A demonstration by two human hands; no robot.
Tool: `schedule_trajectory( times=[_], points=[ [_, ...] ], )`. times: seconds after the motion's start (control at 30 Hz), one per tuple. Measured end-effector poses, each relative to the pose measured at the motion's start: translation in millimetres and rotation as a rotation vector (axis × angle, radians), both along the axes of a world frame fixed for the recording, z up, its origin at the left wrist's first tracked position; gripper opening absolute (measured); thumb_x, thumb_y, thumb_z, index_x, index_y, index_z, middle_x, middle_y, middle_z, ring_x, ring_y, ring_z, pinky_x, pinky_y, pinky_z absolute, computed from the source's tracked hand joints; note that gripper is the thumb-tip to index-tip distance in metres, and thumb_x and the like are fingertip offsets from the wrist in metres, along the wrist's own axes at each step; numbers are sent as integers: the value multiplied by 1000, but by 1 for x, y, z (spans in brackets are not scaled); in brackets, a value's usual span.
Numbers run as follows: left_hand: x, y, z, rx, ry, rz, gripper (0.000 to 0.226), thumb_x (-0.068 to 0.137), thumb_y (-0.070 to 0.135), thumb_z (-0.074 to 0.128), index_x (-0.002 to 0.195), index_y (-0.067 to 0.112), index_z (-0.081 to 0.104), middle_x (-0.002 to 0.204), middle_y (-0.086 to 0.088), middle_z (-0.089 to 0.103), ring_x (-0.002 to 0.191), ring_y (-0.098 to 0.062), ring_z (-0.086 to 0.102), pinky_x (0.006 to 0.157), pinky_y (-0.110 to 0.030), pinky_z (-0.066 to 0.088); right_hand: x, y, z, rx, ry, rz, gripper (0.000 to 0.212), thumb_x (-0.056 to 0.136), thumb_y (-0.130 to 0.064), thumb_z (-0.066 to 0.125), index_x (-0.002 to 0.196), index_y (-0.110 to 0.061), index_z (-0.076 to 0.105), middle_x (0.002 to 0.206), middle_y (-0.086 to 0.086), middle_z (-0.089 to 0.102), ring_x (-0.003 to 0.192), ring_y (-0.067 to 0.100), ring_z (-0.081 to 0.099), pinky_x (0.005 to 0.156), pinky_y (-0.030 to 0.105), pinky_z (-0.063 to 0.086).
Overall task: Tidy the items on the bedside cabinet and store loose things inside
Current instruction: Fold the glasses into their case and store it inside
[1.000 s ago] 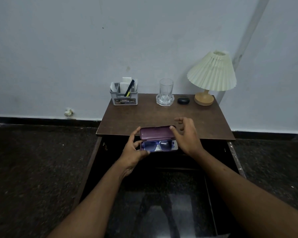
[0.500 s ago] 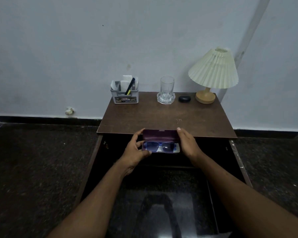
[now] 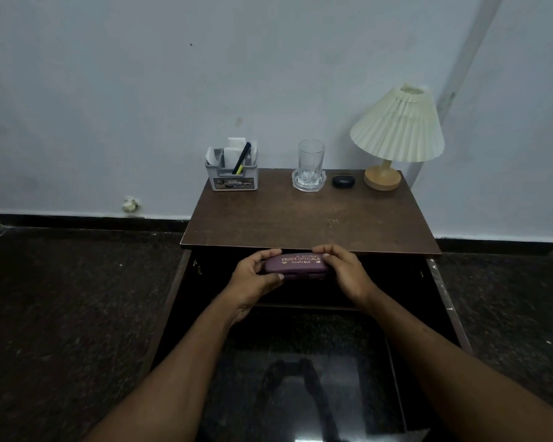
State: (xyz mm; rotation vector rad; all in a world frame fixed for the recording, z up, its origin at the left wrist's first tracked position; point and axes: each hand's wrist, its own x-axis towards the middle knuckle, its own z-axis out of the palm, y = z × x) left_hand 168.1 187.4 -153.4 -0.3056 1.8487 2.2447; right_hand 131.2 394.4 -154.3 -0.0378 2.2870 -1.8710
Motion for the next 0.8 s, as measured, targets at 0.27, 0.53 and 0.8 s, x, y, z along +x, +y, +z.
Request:
schedule_trajectory(
  times=[0.27,0.53,0.8],
  points=[
    [-7,5,5,105,-71,169,29,92,4,63,121,5,63,110,-9,67,106,-24,65,84,-41,60,1,-1,-1,-48,-23,12,20,96,-7,58,115,-5,65,105,9,65,90,13,62,71,22,57],
    [-5,8,3,57,-64,156,32,90,3,66,122,5,62,106,-11,71,96,-22,70,81,-39,61,4,6,-1,9,57,24,18,94,-10,63,111,-13,69,110,7,71,96,9,64,84,15,52],
    [-6,11,3,118,-102,186,31,92,1,62,124,1,61,116,-17,66,104,-24,66,77,-35,62,5,5,-5,-43,31,-28,19,94,-14,65,111,-10,70,108,11,72,93,14,68,82,30,59]
  ],
)
